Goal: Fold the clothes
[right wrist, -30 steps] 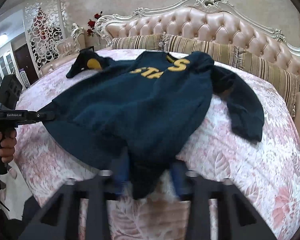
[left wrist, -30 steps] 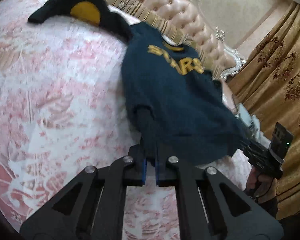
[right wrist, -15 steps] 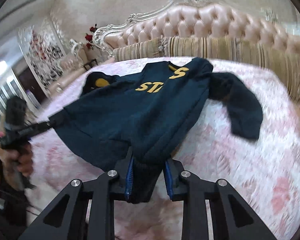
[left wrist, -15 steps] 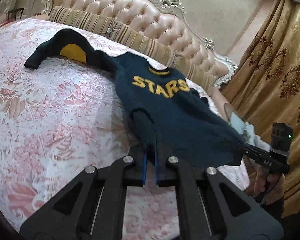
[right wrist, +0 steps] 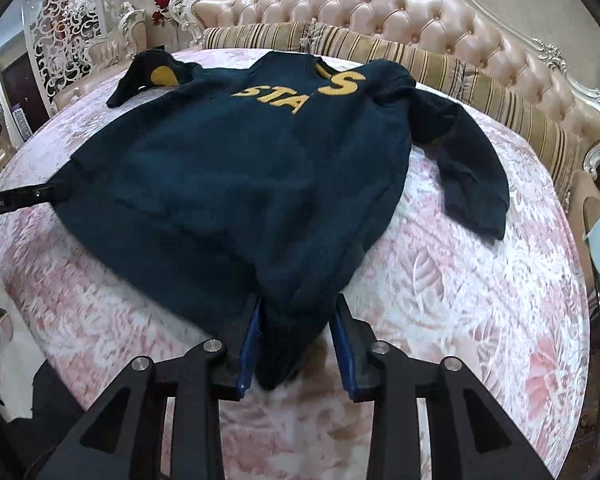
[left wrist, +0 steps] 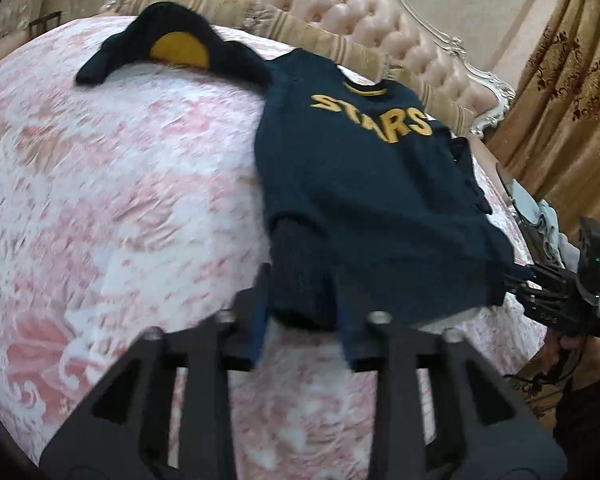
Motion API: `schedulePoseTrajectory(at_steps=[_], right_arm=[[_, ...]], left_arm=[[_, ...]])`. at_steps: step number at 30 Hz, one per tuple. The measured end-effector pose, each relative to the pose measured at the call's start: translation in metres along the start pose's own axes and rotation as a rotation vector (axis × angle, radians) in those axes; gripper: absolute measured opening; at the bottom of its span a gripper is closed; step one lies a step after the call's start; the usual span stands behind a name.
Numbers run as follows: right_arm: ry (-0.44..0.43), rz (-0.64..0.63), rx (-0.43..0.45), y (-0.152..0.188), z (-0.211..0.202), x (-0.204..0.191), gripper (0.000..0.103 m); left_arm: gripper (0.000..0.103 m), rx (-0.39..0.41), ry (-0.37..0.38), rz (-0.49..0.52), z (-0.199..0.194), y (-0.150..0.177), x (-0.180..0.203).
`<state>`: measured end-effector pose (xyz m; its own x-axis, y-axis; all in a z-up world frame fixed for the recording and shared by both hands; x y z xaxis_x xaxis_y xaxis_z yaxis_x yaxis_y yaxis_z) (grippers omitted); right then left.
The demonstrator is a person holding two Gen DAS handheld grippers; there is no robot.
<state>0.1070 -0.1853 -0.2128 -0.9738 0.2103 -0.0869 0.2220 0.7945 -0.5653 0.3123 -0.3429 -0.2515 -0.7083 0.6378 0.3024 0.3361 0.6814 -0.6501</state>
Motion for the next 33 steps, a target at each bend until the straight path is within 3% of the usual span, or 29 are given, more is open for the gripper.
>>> schedulePoseTrajectory(at_steps=[4,7,11,15,18,20,23,30,33], right_arm=[[0.033,-0.017,-0.021,0.011,-0.014,0.014,0.048],[0.069,-0.016,0.007,0.010,-0.032,0.027,0.049],[0.046,0.041,0.096,-0.015,-0.048,0.037,0.052],[0.025,0.074,0.159,-0.046,-0.040,0.035,0.069],[0.020,0.032,0.154,-0.057,-0.019,0.025,0.069],[0.025,0.006,0.138,-0.061,-0.002,0.019,0.069],[0.087,-0.023,0.101,-0.057,0.019,0.022,0.069],[0.121,-0.026,0.053,-0.040,0.030,0.033,0.067],[0.121,-0.025,0.031,-0.036,0.034,0.034,0.067]], left_arm=[[0.053,0.039,0.001,-0.022,-0.020,0.000,-0.016],[0.054,0.075,0.000,-0.043,-0.029,-0.013,-0.028],[0.054,0.065,0.055,-0.074,-0.010,-0.040,-0.031],[0.054,0.012,0.030,-0.064,0.021,-0.050,-0.026],[0.053,-0.027,-0.011,-0.048,0.036,-0.048,-0.026],[0.028,-0.053,-0.039,-0.037,0.046,-0.047,-0.027],[0.022,-0.069,-0.066,-0.031,0.049,-0.041,-0.030],[0.025,-0.058,-0.061,-0.022,0.040,-0.034,-0.030],[0.038,-0.047,-0.028,-0.038,0.031,-0.037,-0.031]])
Point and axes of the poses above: each gripper's, at about its wrist camera, not at the fingertips, and z roughly the way its jaws point, x to its right, y to its underside, the point moved 7 cm from there along z, roughly the way its jaws point, and after that the axes turned 9 degrees about z, right-handed, at the moved point
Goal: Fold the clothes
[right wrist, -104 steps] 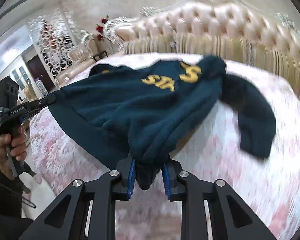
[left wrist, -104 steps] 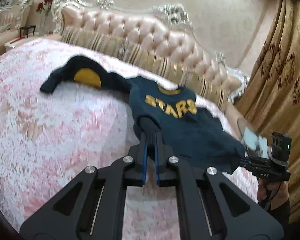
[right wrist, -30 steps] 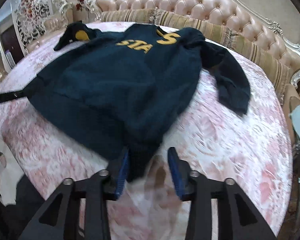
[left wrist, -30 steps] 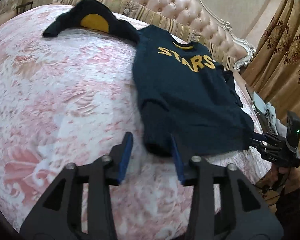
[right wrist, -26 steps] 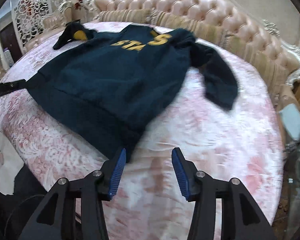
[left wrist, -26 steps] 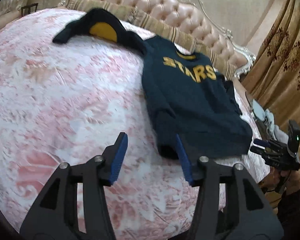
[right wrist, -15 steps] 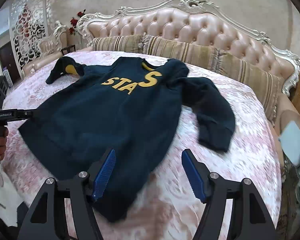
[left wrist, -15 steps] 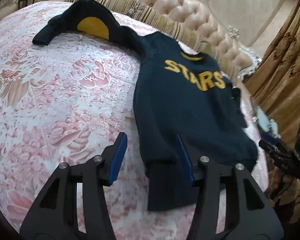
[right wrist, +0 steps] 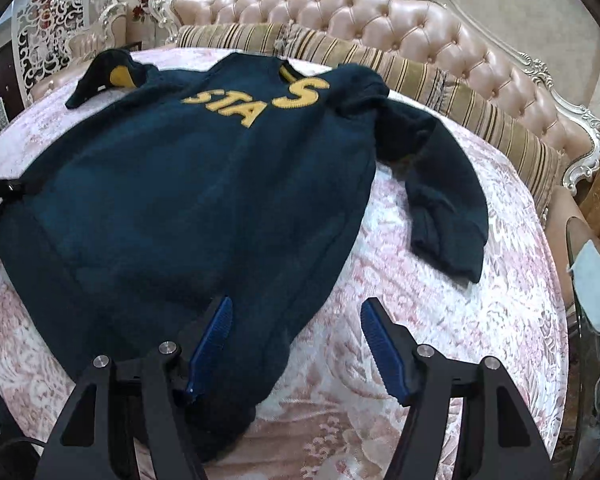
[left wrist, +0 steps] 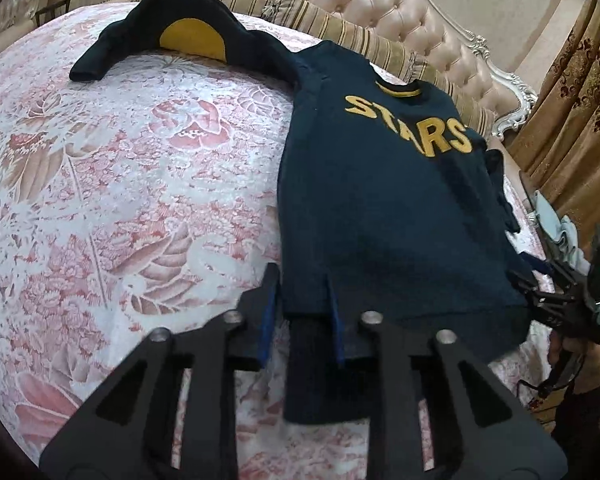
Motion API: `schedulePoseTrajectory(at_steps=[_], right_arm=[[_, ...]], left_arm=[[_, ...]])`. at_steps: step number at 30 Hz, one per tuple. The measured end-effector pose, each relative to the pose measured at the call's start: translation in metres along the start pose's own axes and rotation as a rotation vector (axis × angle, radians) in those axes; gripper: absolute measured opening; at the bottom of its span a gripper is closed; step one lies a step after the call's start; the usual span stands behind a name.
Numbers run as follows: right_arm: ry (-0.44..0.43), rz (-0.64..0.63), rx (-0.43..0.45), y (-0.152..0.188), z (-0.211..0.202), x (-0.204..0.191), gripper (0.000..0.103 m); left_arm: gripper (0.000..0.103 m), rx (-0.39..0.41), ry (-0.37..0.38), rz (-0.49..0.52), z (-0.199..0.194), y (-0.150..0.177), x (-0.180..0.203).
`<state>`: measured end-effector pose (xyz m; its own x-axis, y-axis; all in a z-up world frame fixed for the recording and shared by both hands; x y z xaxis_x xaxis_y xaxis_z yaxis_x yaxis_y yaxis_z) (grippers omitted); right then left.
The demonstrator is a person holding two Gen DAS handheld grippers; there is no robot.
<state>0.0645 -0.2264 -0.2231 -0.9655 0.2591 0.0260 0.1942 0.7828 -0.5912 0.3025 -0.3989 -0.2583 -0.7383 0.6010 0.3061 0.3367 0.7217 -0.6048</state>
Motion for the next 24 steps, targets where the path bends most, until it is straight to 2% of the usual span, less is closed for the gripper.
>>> schedulePoseTrajectory(at_steps=[2,3,4,7,9,11,13,14,16,17,18,19,22,24], right_arm=[[-0.025,0.017,-0.006,-0.002,-0.001,0.003,0.067],[-0.045,0.032,-0.007,-0.005,-0.005,0.006,0.067],[-0.064,0.047,-0.007,-0.007,-0.009,0.010,0.067],[-0.029,0.036,0.073,-0.027,-0.033,0.026,0.068],[-0.005,0.028,0.127,-0.041,-0.050,0.037,0.069],[0.066,0.010,0.205,-0.064,-0.056,0.053,0.075],[0.110,0.046,0.241,-0.092,-0.052,0.072,0.076],[0.102,0.087,0.247,-0.107,-0.049,0.081,0.077],[0.017,0.170,0.261,-0.139,-0.036,0.091,0.079],[-0.001,0.191,0.246,-0.154,-0.023,0.093,0.080],[-0.018,0.211,0.230,-0.168,-0.010,0.094,0.080],[-0.029,0.204,0.226,-0.181,0.003,0.093,0.080],[-0.024,0.123,0.216,-0.215,0.048,0.085,0.080],[-0.057,0.137,0.205,-0.230,0.074,0.089,0.080]], left_arm=[[0.053,0.034,0.026,-0.022,-0.017,-0.010,-0.006],[0.056,0.050,0.023,-0.025,-0.022,-0.022,-0.011],[0.057,0.066,0.019,-0.026,-0.027,-0.035,-0.016],[0.058,0.115,0.007,-0.031,-0.043,-0.073,-0.030],[0.058,0.135,-0.013,-0.037,-0.037,-0.105,-0.040],[0.058,0.129,0.000,-0.062,-0.021,-0.132,-0.045],[0.058,0.137,0.022,0.014,-0.002,-0.158,-0.035],[0.058,0.142,0.033,0.055,0.007,-0.171,-0.029],[0.058,0.129,0.040,0.149,0.029,-0.193,-0.015],[0.058,0.102,0.057,0.204,0.046,-0.205,-0.006],[0.058,0.087,0.044,0.247,0.058,-0.213,0.000],[0.058,0.079,0.009,0.297,0.070,-0.221,0.006],[0.058,0.012,0.019,0.391,0.114,-0.244,0.012],[0.058,-0.025,0.043,0.401,0.140,-0.257,0.011]])
Point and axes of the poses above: each gripper's, at about its wrist camera, not at the fingertips, and z roughly the way its jaws point, x to its right, y to its underside, the point moved 7 cm from there along z, roughly the way its jaws point, and after that the axes turned 9 degrees about z, right-handed, at the moved point
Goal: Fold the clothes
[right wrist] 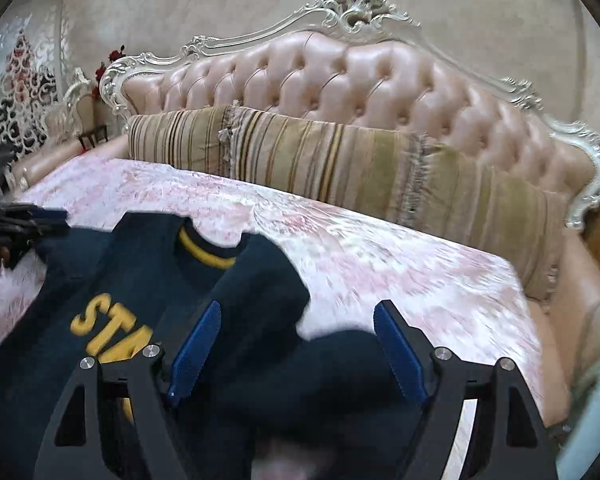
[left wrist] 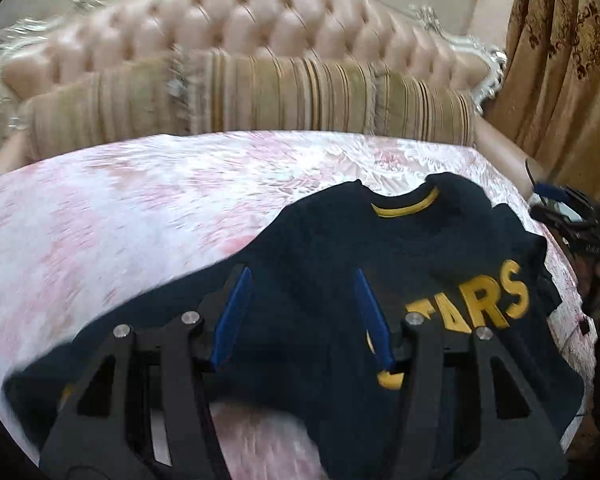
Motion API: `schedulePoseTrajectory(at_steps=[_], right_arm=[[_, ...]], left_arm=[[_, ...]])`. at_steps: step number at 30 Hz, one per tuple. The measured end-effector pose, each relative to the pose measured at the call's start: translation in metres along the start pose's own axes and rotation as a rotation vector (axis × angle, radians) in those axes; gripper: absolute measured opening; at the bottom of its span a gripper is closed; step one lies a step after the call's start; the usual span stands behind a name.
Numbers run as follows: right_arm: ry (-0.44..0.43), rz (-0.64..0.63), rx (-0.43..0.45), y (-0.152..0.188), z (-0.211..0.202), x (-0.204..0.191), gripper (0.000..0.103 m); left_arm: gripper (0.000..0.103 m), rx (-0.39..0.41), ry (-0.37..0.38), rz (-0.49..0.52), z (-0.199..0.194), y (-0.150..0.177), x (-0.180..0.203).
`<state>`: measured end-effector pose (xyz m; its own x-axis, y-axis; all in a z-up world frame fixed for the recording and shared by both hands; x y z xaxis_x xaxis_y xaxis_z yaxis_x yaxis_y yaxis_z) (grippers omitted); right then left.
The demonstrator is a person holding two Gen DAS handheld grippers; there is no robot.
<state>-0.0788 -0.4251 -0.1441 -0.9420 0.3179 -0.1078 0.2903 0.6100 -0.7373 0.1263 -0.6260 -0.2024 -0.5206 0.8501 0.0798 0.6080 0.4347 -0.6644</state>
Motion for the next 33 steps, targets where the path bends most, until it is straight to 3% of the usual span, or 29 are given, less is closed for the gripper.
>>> schedulePoseTrajectory(at_steps=[2,8,12,13,14,15,16,17,18,19,21,29,33], right_arm=[[-0.026,0.055,-0.044,-0.004,0.023,0.008,0.080],[-0.059,0.004,-0.156,-0.006,0.072,0.010,0.080],[-0.071,-0.020,-0.183,-0.012,0.089,0.011,0.081],[-0.078,-0.023,-0.199,-0.012,0.093,0.011,0.081],[-0.085,-0.027,-0.215,-0.012,0.097,0.011,0.081],[-0.097,-0.031,-0.217,-0.012,0.099,0.011,0.081],[-0.109,-0.026,-0.215,-0.013,0.101,0.009,0.079],[-0.120,-0.020,-0.212,-0.014,0.102,0.008,0.056],[-0.123,-0.023,-0.211,-0.013,0.102,0.006,0.014],[-0.125,-0.026,-0.209,-0.012,0.101,0.005,0.005],[-0.115,-0.044,-0.205,-0.011,0.102,0.001,0.006],[0.077,-0.192,-0.086,-0.020,0.106,-0.025,0.005],[0.071,-0.230,-0.091,-0.020,0.118,-0.038,0.005]], left_arm=[[0.058,-0.008,0.026,0.009,0.017,-0.011,-0.005],[0.061,-0.070,0.036,0.064,0.059,-0.024,-0.009],[0.066,-0.122,0.071,0.086,0.081,-0.022,-0.005],[0.063,-0.135,0.065,0.094,0.084,-0.020,-0.004],[0.034,-0.157,0.067,0.107,0.087,-0.017,-0.003],[0.021,-0.180,0.069,0.120,0.088,-0.014,-0.002],[0.021,-0.175,0.068,0.109,0.085,-0.014,-0.003],[0.019,-0.167,0.067,0.094,0.081,-0.015,-0.005],[0.019,-0.163,0.056,0.095,0.076,-0.015,-0.005],[0.019,-0.159,0.044,0.097,0.072,-0.016,-0.006],[0.018,-0.139,0.008,0.111,0.060,-0.019,-0.006],[0.018,-0.138,-0.145,0.078,0.054,-0.025,-0.027],[0.018,-0.186,-0.211,0.064,0.062,-0.018,-0.037]])
Point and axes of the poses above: each gripper's, at about its wrist camera, not at the fingertips, and z roughly the way its jaws point, x to its right, y to its underside, the point moved 7 cm from there along z, roughly the way its jaws point, and after that the axes turned 9 degrees about z, right-handed, at the moved point
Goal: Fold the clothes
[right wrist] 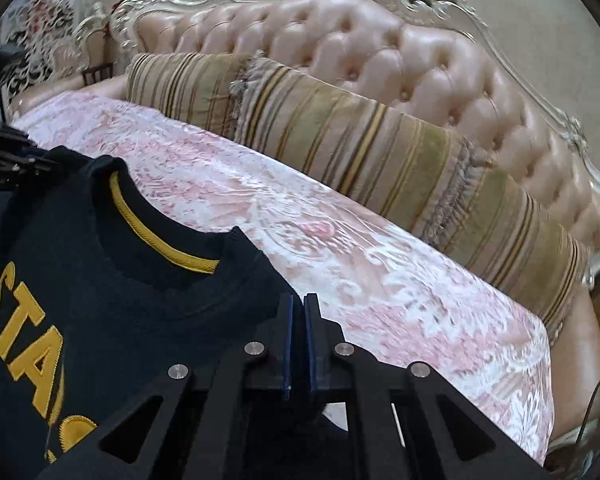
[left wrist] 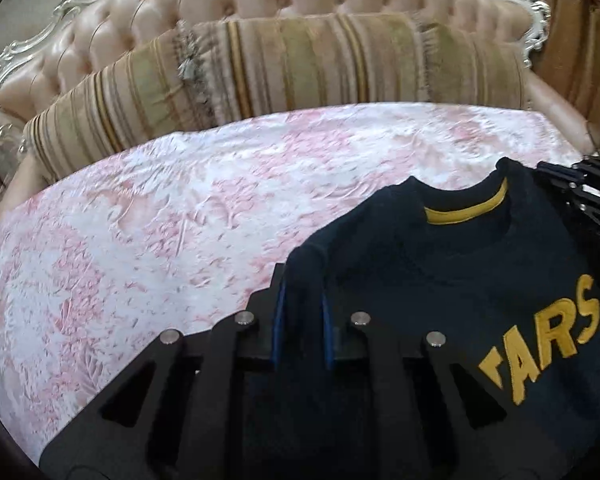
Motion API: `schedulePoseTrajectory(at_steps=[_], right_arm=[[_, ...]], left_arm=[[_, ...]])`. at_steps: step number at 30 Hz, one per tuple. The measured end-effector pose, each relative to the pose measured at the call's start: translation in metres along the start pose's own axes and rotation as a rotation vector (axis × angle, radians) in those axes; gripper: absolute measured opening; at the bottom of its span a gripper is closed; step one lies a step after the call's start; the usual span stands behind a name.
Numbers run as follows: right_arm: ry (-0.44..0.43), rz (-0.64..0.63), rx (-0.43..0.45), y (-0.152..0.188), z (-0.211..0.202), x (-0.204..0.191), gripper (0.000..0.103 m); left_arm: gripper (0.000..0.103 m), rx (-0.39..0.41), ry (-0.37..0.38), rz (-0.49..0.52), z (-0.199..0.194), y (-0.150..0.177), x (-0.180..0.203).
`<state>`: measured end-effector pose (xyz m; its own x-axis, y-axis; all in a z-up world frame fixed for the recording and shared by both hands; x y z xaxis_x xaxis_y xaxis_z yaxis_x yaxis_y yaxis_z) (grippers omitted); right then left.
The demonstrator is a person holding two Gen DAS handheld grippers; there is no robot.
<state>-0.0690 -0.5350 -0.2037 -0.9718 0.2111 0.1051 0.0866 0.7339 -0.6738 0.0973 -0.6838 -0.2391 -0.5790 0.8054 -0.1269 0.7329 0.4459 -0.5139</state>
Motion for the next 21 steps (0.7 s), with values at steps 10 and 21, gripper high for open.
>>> schedulePoseTrajectory(at_steps=[10,21], right_arm=[[0.124,-0.107,-0.026,0.003,0.033,-0.007,0.004],[0.122,-0.057,-0.041,-0.006,0.004,0.009,0.028]], left_arm=[[0.025,-0.028,-0.039,-0.019,0.016,0.005,-0.003],[0.056,0.189,-0.030,-0.313,-0.123,0.048,-0.089]])
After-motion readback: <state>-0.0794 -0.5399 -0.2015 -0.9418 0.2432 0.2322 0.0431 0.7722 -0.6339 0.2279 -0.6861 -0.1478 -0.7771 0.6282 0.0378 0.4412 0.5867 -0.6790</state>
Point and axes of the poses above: each gripper's, at about its wrist camera, not at the fingertips, and z roughly the way its jaws point, x to its right, y to its underside, the point moved 7 cm from there along z, roughly the way its jaws point, and after that the axes turned 9 degrees about z, right-handed, at the moved point
